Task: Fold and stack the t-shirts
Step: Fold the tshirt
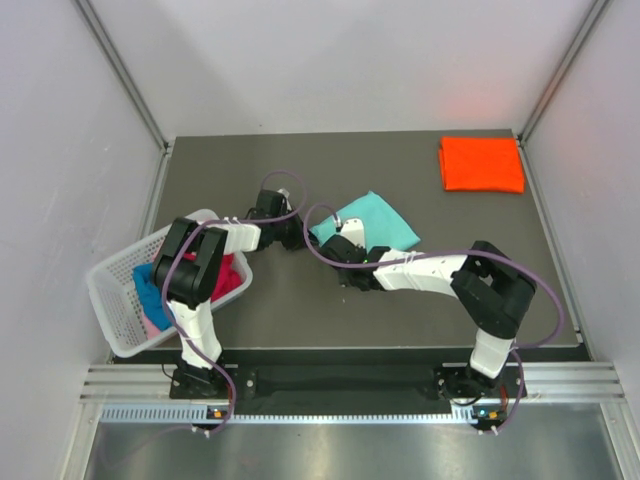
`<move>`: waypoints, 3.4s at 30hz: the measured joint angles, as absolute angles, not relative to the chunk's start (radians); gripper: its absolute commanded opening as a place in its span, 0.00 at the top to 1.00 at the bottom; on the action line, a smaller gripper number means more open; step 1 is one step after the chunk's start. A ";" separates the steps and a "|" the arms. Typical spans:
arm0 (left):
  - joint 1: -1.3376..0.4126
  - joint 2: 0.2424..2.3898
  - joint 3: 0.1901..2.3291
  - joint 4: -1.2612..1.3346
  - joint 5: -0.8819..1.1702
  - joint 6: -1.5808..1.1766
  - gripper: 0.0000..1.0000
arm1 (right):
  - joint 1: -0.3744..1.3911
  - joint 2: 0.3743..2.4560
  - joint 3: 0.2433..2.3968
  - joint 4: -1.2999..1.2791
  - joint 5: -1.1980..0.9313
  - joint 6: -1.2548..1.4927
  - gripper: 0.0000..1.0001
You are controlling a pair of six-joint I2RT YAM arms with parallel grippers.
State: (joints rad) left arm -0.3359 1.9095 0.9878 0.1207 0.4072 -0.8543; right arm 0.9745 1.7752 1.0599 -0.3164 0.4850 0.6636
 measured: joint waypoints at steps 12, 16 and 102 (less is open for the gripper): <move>-0.336 1.903 1.042 0.014 0.366 -0.809 0.80 | 0.974 1.775 1.040 -0.316 0.481 0.667 1.00; -0.332 1.893 1.105 -0.115 0.289 -0.758 0.80 | 0.974 1.775 1.040 -0.316 0.480 0.666 1.00; -0.401 1.971 1.406 -0.263 0.295 -0.530 0.78 | 0.815 1.592 0.918 -0.156 0.133 0.554 0.86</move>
State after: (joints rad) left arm -0.4007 1.9709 1.4059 -0.2626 0.2951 -0.5297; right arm 0.8150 1.5917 0.9176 -0.1558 0.1326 0.5541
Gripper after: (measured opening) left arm 0.213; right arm 0.145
